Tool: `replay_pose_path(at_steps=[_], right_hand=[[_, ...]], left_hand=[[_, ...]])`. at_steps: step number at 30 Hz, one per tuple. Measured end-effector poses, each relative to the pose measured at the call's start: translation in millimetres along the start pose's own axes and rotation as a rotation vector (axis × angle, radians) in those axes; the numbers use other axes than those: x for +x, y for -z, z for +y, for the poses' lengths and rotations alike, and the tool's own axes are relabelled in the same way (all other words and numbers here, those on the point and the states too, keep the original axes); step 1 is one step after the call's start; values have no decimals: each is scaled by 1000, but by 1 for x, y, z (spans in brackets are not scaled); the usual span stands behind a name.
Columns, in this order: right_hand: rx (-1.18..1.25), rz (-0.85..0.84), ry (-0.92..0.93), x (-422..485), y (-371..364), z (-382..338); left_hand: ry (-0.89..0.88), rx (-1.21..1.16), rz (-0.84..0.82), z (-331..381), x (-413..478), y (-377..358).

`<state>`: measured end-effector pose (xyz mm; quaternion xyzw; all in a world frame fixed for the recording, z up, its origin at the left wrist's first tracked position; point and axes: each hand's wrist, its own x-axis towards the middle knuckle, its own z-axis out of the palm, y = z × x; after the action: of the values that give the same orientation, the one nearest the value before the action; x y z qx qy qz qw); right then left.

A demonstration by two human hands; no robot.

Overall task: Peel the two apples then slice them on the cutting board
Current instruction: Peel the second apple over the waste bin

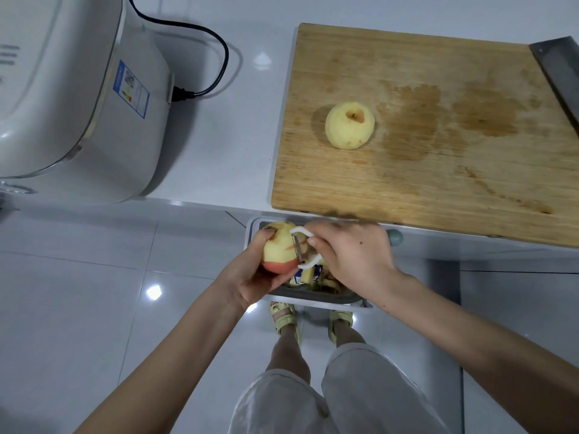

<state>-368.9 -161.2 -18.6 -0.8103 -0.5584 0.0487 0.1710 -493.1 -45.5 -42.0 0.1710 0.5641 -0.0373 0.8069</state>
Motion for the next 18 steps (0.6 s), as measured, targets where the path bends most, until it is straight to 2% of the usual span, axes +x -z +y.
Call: replay_pose_path(at_steps=[3,9,18], right_hand=[[-136,67,63,1,-7,-1],[-186,78,124,7,-4,-11],[-74,137,112,7,-6,7]], left_hand=[[-50,-4,40,-2,-2,-5],[-92,56,76,-7,-3,-9],[2,35,-30,-1,-13,3]])
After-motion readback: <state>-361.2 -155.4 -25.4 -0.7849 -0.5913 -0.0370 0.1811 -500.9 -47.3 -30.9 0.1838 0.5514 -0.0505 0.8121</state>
